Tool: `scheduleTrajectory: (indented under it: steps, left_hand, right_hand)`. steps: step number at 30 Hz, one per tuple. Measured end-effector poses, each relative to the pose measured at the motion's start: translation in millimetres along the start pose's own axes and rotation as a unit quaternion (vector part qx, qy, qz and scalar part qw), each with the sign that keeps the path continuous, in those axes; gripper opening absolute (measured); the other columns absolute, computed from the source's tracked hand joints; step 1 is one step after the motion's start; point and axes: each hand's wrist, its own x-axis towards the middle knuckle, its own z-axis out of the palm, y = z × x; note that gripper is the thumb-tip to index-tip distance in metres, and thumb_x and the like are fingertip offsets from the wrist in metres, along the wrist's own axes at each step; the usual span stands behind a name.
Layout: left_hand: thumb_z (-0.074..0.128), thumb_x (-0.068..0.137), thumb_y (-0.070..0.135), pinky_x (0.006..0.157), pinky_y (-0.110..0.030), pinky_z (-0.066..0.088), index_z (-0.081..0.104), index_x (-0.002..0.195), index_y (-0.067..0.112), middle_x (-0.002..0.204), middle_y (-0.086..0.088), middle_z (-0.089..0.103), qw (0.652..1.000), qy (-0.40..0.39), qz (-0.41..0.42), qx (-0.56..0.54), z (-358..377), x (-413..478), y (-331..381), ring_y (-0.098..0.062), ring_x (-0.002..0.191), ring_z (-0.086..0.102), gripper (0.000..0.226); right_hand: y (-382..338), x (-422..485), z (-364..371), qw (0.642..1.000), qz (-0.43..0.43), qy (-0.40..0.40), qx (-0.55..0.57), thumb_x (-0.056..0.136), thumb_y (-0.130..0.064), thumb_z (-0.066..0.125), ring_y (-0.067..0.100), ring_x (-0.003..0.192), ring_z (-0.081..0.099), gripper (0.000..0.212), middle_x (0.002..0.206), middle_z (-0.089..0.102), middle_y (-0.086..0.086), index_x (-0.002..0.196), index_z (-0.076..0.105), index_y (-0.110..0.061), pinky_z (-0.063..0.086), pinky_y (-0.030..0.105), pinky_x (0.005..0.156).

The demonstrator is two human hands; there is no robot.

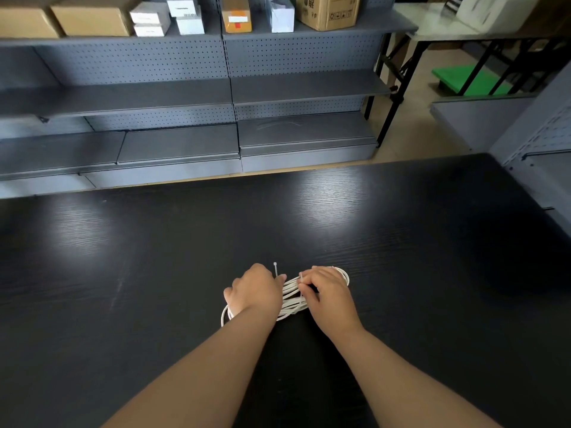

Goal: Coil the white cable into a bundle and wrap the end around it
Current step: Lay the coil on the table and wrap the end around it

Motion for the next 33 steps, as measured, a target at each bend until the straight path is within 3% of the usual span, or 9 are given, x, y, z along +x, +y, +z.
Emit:
scheduleTrajectory:
  steps: [7, 13, 17, 23, 27, 30, 33]
  left_hand:
    - [0.048, 0.093, 0.041, 0.079, -0.033, 0.023, 0.061, 0.099, 0.024, 0.094, 0.003, 0.066, 0.999, 0.031, -0.022, -0.032, 1.5, -4.1, 5.2, -0.022, 0.101, 0.055, 0.023]
    - [0.042, 0.095, 0.035, 0.082, -0.032, 0.028, 0.062, 0.101, 0.024, 0.097, 0.002, 0.066, 0.999, 0.033, -0.014, -0.024, 3.9, -2.8, 3.5, -0.020, 0.100, 0.054, 0.024]
    - [0.041, 0.095, 0.033, 0.079, -0.031, 0.030, 0.062, 0.101, 0.021, 0.099, 0.001, 0.064, 0.998, 0.058, 0.006, -0.037, 2.8, -7.3, 1.9, -0.020, 0.097, 0.056, 0.025]
    - [0.043, 0.094, 0.032, 0.081, -0.029, 0.033, 0.056, 0.094, 0.022, 0.084, 0.004, 0.065, 0.989, 0.053, 0.026, -0.137, -0.3, -11.8, -4.2, -0.018, 0.081, 0.060, 0.016]
    - [0.048, 0.093, 0.034, 0.090, -0.037, 0.045, 0.055, 0.099, 0.025, 0.079, 0.014, 0.059, 0.980, 0.041, 0.034, -0.191, -3.1, -13.6, -8.7, -0.015, 0.081, 0.061, 0.012]
    - [0.050, 0.093, 0.035, 0.092, -0.039, 0.046, 0.059, 0.101, 0.027, 0.078, 0.018, 0.054, 0.977, 0.030, 0.040, -0.207, -4.9, -13.6, -9.6, -0.011, 0.081, 0.059, 0.014]
    - [0.050, 0.093, 0.035, 0.088, -0.038, 0.048, 0.061, 0.096, 0.029, 0.076, 0.018, 0.054, 0.976, 0.023, 0.043, -0.211, -3.9, -12.3, -10.8, -0.009, 0.078, 0.057, 0.012]
  right_hand:
    - [-3.1, 0.2, -2.1, 1.000, 0.010, -0.018, -0.009, 0.086, -0.016, 0.063, 0.011, 0.106, 0.055, 0.007, 0.101, 0.069, -0.005, 0.081, 0.068, -0.015, 0.041, 0.028, 0.100]
    - [-4.6, 1.5, -3.0, 0.999, 0.027, -0.026, 0.010, 0.085, -0.015, 0.063, 0.011, 0.101, 0.059, 0.009, 0.093, 0.069, -0.007, 0.077, 0.066, -0.017, 0.043, 0.031, 0.100]
    - [-12.3, 4.4, -7.8, 0.997, 0.068, -0.028, 0.039, 0.086, -0.017, 0.062, 0.007, 0.099, 0.052, 0.008, 0.098, 0.067, -0.003, 0.081, 0.068, -0.014, 0.037, 0.019, 0.090]
    - [-23.4, 14.6, -5.1, 0.990, 0.128, -0.047, 0.035, 0.087, -0.024, 0.061, 0.010, 0.102, 0.050, 0.012, 0.103, 0.057, -0.007, 0.086, 0.071, -0.017, 0.043, 0.032, 0.095]
    - [-31.4, 11.8, -5.1, 0.993, 0.081, -0.014, -0.086, 0.087, -0.029, 0.060, 0.012, 0.106, 0.045, 0.015, 0.105, 0.056, -0.008, 0.092, 0.073, -0.022, 0.032, 0.030, 0.105]
    - [-39.3, 8.8, -5.6, 0.989, 0.033, 0.015, -0.141, 0.087, -0.028, 0.059, 0.016, 0.101, 0.049, 0.015, 0.101, 0.062, -0.006, 0.092, 0.073, -0.024, 0.032, 0.029, 0.092]
    - [-45.7, 13.1, -6.1, 0.990, 0.066, -0.044, -0.115, 0.091, -0.026, 0.054, 0.017, 0.093, 0.055, 0.018, 0.099, 0.064, -0.002, 0.094, 0.071, -0.020, 0.044, 0.029, 0.081]
